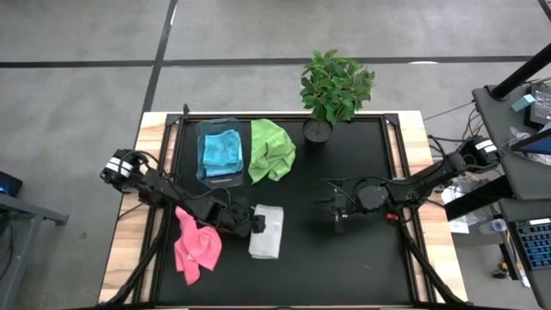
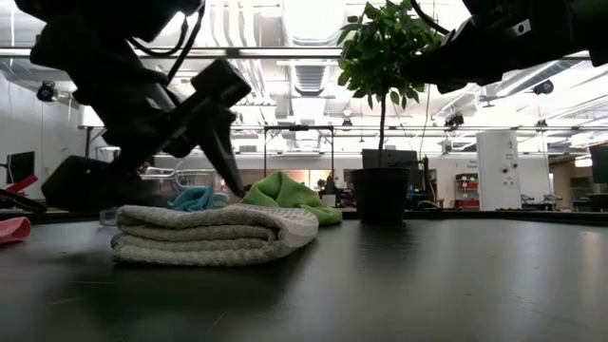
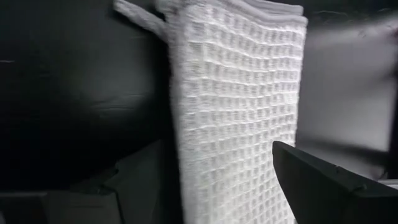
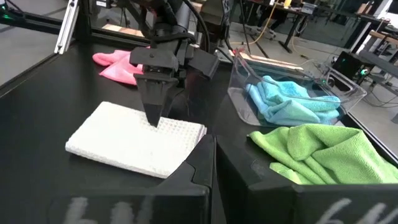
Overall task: Fold microfiber towels
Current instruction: Put the white micro fiber towel into the bin
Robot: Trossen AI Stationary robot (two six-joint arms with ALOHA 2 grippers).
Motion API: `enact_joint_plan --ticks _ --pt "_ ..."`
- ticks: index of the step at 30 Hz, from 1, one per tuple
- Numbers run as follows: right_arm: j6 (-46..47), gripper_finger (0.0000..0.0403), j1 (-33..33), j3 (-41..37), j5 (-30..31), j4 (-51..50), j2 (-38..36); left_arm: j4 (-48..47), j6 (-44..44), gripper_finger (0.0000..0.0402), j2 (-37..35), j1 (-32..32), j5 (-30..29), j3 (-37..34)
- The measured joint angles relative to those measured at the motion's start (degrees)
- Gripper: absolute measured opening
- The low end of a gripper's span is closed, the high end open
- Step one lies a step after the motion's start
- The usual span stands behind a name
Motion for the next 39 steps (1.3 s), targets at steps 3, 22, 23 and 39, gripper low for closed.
enact_joint_plan --ticks 3,22,23,39 --pt "0.0 0.0009 0.0 0.0 0.0 -0.6 0.0 1.3 0.0 0.028 1.6 0.0 -0.1 0.9" --pt "-0.1 0.0009 0.0 0.0 0.0 -0.5 0.0 1.6 0.0 0.019 14.0 0.0 1.2 8.8" --pt "-0.1 0.0009 0.0 0.0 0.0 -0.6 0.0 1.6 0.0 0.0183 14.7 0.0 1.4 9.2" --pt "-0.1 0.0009 0.0 0.0 0.0 -0.5 0.0 0.9 4.0 0.0011 14.8 0.0 2.1 9.8"
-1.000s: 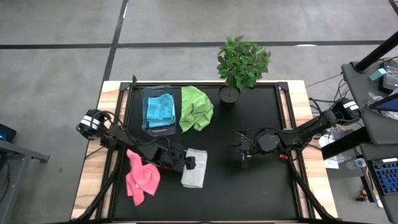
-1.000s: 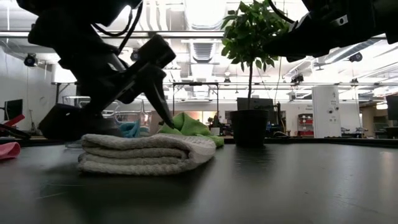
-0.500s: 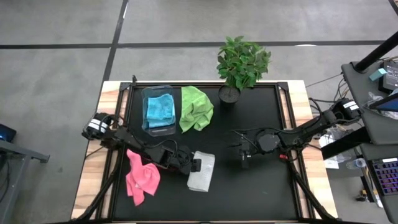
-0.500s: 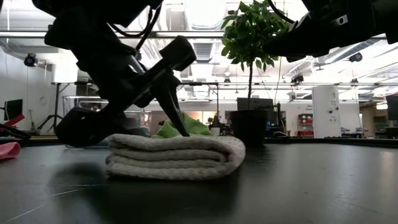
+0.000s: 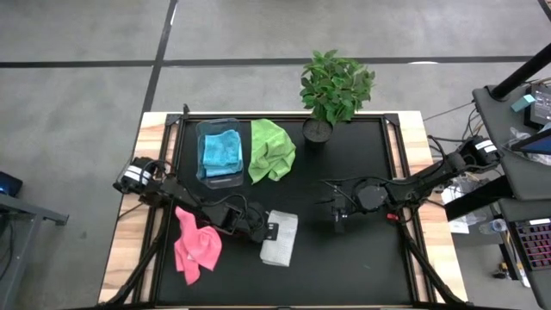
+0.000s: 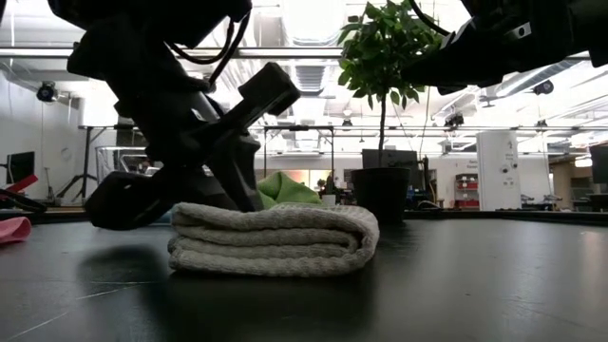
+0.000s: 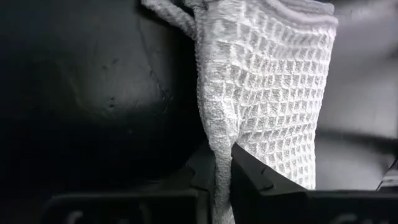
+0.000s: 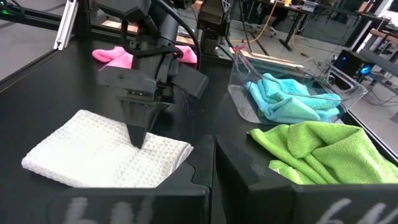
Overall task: Fold microfiber towels
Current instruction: Put the white micro fiber towel into the bin
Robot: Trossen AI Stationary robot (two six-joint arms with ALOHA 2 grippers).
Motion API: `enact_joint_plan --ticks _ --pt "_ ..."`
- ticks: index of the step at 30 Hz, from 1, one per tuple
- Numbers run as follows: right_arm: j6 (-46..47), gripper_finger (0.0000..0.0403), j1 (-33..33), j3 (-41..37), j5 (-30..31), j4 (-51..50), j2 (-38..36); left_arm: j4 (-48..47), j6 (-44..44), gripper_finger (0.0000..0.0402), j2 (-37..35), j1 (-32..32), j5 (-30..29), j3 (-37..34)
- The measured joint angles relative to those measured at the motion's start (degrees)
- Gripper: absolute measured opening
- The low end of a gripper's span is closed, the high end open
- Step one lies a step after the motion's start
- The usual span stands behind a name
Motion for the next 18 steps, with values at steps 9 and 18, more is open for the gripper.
enact_joint_plan --ticks 9,18 --pt "0.1 0.0009 0.0 0.0 0.0 0.0 0.0 -12.5 6.7 0.0009 -10.5 1.5 -3.5 -0.4" --pt "0.1 0.0009 0.0 0.1 0.0 -0.2 0.0 -22.8 6.9 0.0008 -19.7 1.5 -9.0 -0.3"
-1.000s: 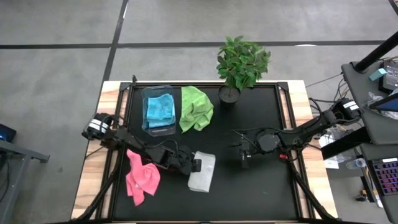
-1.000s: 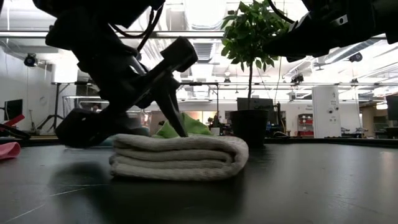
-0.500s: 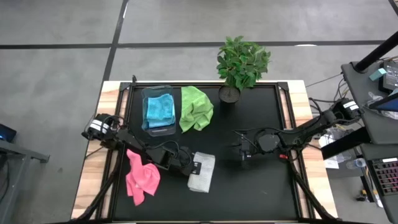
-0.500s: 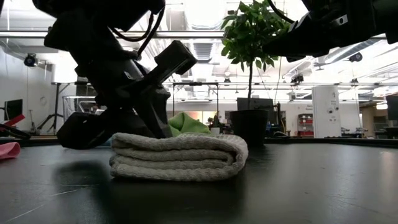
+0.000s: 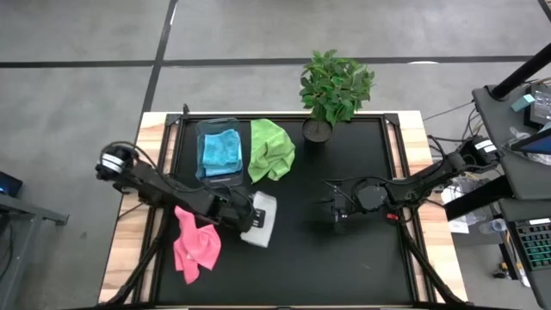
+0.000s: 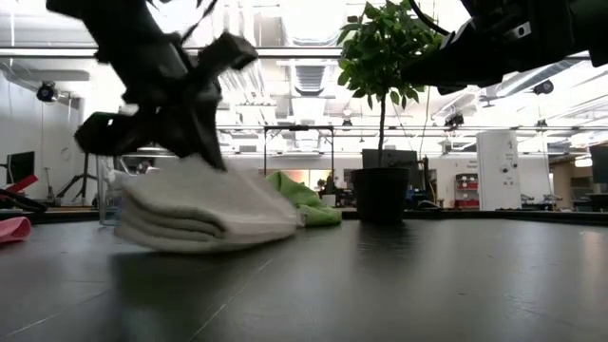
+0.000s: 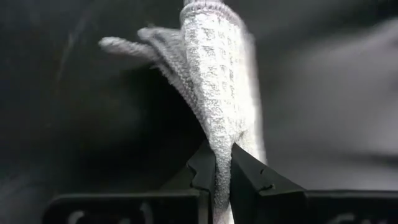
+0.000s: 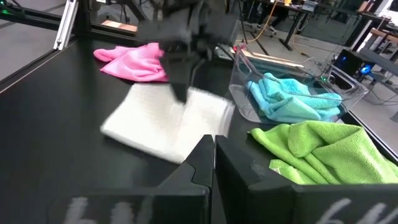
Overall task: Fold microfiber towels
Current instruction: Put the white micro fiber towel into the bin
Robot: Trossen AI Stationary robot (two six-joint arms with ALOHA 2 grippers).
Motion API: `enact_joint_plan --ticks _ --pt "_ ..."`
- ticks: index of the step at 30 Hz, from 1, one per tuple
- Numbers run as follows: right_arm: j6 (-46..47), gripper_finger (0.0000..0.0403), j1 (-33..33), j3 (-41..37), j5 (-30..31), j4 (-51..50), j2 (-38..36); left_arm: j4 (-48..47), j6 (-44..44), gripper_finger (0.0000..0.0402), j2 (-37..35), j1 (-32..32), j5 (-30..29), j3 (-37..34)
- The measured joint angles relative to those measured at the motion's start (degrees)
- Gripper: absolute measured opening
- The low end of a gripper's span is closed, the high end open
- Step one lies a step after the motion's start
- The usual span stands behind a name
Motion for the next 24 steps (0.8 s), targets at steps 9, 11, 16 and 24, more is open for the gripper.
enact_joint_plan --ticks 9,11,16,24 --pt "0.0 0.0009 0.0 0.0 0.0 0.0 0.0 -1.1 0.8 0.0008 -1.8 0.0 -1.2 0.1" --pt "0.0 0.0009 0.0 0.0 0.0 0.0 0.0 -1.2 0.9 0.0008 -1.7 0.0 -1.2 0.1" --pt "0.0 0.0009 0.0 0.0 0.0 0.0 0.0 -1.2 1.0 0.0008 -2.7 0.0 -2.2 0.2" --pt "0.0 0.0009 0.0 0.0 0.0 0.0 0.0 -2.5 7.0 0.0008 -12.8 2.6 -9.1 0.2"
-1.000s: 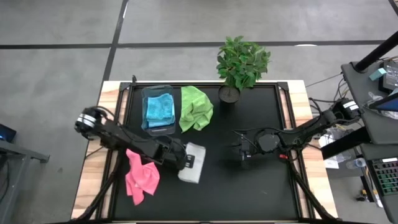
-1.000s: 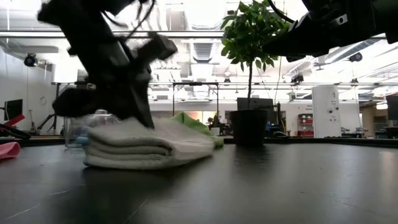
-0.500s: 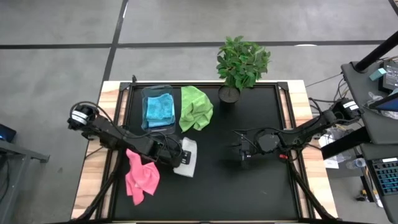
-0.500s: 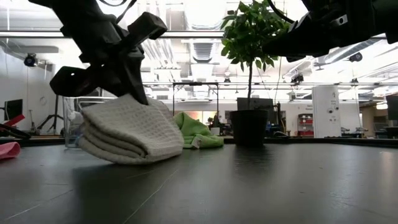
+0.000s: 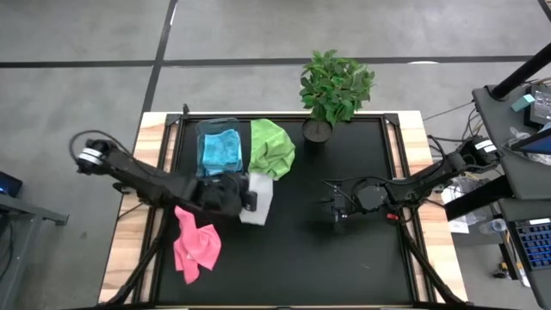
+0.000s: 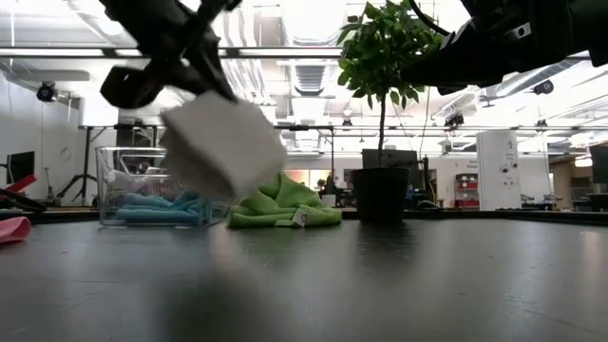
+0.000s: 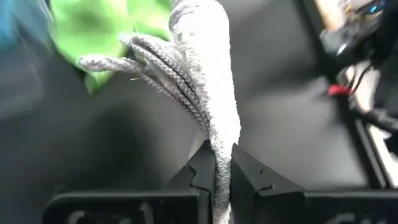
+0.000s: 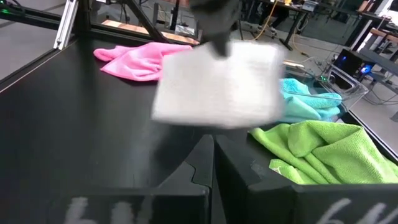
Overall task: Fold microfiber towels
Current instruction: Put the white micro fiber towel into the bin
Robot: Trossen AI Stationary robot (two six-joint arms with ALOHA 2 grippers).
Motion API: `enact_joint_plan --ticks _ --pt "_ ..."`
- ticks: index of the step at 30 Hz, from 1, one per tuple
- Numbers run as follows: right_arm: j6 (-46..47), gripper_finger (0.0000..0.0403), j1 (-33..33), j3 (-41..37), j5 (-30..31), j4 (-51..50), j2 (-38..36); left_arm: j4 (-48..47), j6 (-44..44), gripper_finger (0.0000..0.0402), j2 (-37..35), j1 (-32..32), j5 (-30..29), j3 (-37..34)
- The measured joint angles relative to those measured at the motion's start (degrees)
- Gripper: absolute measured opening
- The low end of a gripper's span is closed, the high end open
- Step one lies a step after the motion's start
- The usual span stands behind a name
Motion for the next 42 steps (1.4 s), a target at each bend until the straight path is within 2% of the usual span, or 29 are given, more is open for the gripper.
enact_joint_plan --ticks 5,12,17,24,29,33,38,42 --pt "0.0 0.0009 0.0 0.0 0.0 0.0 0.0 -3.4 8.1 0.0008 -8.5 6.0 -1.8 0.0" --pt "0.0 0.0009 0.0 0.0 0.0 0.0 0.0 -10.2 20.7 0.0008 -19.4 19.2 -1.5 0.0" --pt "-0.3 0.0009 0.0 0.0 0.0 0.0 0.0 -14.9 26.4 0.0008 -23.8 29.3 2.6 -0.1" --pt "-0.4 0.0009 0.0 0.0 0.0 0.0 0.0 -14.6 27.5 0.0008 -23.4 36.2 9.1 -2.9" --pt "-0.4 0.0009 0.0 0.0 0.0 -0.1 0.0 -14.6 27.4 0.0008 -21.7 38.4 9.8 -6.2" --pt "-0.4 0.0009 0.0 0.0 0.0 -0.1 0.0 -9.1 28.3 0.0008 -21.0 40.6 12.3 -8.7" --pt "0.0 0.0009 0.0 0.0 0.0 0.0 0.0 -4.0 31.6 0.0008 -18.8 42.9 14.1 -9.0" --pt "0.0 0.0009 0.0 0.0 0.0 0.0 0.0 -4.8 33.2 0.0008 -16.8 45.0 14.5 -9.2"
